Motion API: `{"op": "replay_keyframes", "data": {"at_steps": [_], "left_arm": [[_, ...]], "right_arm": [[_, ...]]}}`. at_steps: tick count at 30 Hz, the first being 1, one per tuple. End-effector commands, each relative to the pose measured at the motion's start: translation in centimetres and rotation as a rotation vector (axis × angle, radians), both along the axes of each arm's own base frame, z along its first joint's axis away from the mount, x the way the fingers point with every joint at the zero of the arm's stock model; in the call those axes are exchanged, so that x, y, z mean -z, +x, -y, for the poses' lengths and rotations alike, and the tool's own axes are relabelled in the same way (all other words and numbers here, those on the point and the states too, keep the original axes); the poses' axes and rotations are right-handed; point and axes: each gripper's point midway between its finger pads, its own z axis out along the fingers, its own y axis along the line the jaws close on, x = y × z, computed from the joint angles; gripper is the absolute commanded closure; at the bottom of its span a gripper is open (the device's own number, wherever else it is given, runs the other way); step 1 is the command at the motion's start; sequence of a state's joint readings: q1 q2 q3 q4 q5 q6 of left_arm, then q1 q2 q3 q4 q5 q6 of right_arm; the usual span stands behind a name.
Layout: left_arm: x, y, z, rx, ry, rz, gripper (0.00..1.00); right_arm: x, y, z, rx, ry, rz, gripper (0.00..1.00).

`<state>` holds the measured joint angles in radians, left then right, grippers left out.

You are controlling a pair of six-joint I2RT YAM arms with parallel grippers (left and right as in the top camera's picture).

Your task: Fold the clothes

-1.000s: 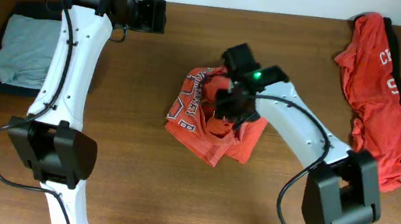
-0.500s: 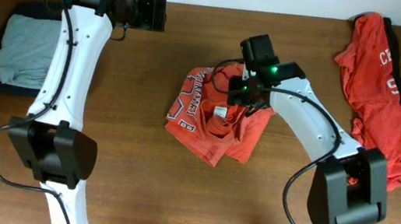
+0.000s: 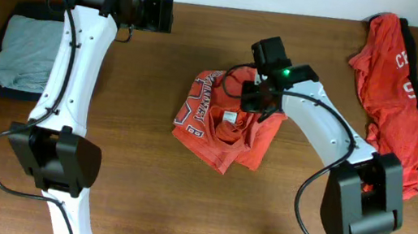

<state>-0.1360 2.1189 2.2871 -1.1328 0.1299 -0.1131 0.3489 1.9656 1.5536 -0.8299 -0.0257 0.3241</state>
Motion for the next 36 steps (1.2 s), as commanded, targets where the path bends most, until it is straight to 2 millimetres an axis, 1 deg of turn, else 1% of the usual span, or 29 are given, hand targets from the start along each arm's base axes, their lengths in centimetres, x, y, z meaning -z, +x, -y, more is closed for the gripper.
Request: {"op": "replay_keyframes", "data": {"at_steps": [1,3,5,8,9,10,11,13,15,16,17,18,20,21,22,25,26,28,29,30,31,32,36], "left_arm": [[-0.6,0.2,-0.4,0.003,0.013,0.022,0.13],[-0.6,0.2,-0.4,0.003,0.013,0.022,0.13],[-0.6,0.2,-0.4,0.003,0.013,0.022,0.13],[-0.6,0.2,-0.4,0.003,0.013,0.022,0.13],[-0.6,0.2,-0.4,0.003,0.013,0.022,0.13],[-0.7,0.3,-0.4,0.003,0.013,0.025,0.13],[-0.7,0.3,-0.4,0.003,0.012,0.027,0.13],[-0.8,0.4,-0.4,0.003,0.011,0.033,0.13],[-0.9,0.5,-0.4,0.003,0.011,0.037,0.13],[-0.9,0.5,-0.4,0.003,0.011,0.038,0.13],[-0.9,0.5,-0.4,0.003,0.011,0.039,0.13],[-0.9,0.5,-0.4,0.003,0.010,0.039,0.13],[-0.9,0.5,-0.4,0.003,0.011,0.039,0.13],[-0.9,0.5,-0.4,0.003,0.010,0.039,0.13],[-0.9,0.5,-0.4,0.003,0.011,0.039,0.13],[-0.9,0.5,-0.4,0.003,0.011,0.039,0.13],[-0.9,0.5,-0.4,0.003,0.011,0.039,0.13],[-0.9,0.5,-0.4,0.003,0.011,0.039,0.13],[-0.9,0.5,-0.4,0.003,0.012,0.040,0.13],[-0.9,0.6,-0.5,0.007,0.019,0.041,0.13],[-0.9,0.6,-0.8,0.001,0.031,0.043,0.13],[-0.8,0.7,-1.5,-0.020,0.059,0.047,0.13],[-0.8,0.9,-2.9,-0.057,0.084,0.049,0.13]], "right_arm": [[0.5,0.7,1.6,0.034,-0.020,0.002,0.96],[0.3,1.4,2.4,0.058,-0.013,0.021,0.96],[-0.3,2.6,4.3,0.104,0.003,0.046,0.96],[-0.9,4.0,6.4,0.126,0.043,0.074,0.96],[-1.0,4.4,7.2,0.145,0.053,0.083,0.96],[-1.2,5.1,9.0,0.183,0.069,0.098,0.96],[-1.3,5.3,9.7,0.195,0.080,0.102,0.96],[-1.5,5.6,10.3,0.171,0.120,0.111,0.96],[-1.7,5.8,10.3,0.126,0.150,0.120,0.95],[-1.8,5.7,10.1,0.107,0.161,0.121,0.81],[-1.8,5.6,10.0,0.099,0.166,0.118,0.48],[-1.7,5.5,9.9,0.098,0.166,0.109,0.32],[-1.5,4.8,9.6,0.095,0.183,0.080,0.17],[-1.5,4.4,9.1,0.086,0.209,0.062,0.12],[-1.6,4.0,8.7,0.087,0.238,0.041,0.10],[-2.2,2.2,7.4,0.096,0.323,-0.037,0.10],[-2.8,1.2,6.5,0.080,0.356,-0.062,0.11],[-3.3,-0.2,5.6,0.060,0.342,-0.096,0.14],[-3.3,-1.5,5.1,0.048,0.280,-0.127,0.15],[-3.1,-2.2,4.8,0.039,0.248,-0.146,0.18],[-2.9,-3.0,4.3,0.048,0.217,-0.172,0.19],[-2.5,-4.0,3.4,0.059,0.191,-0.204,0.21],[-1.0,-6.0,0.7,0.119,0.125,-0.252,0.29]]}}
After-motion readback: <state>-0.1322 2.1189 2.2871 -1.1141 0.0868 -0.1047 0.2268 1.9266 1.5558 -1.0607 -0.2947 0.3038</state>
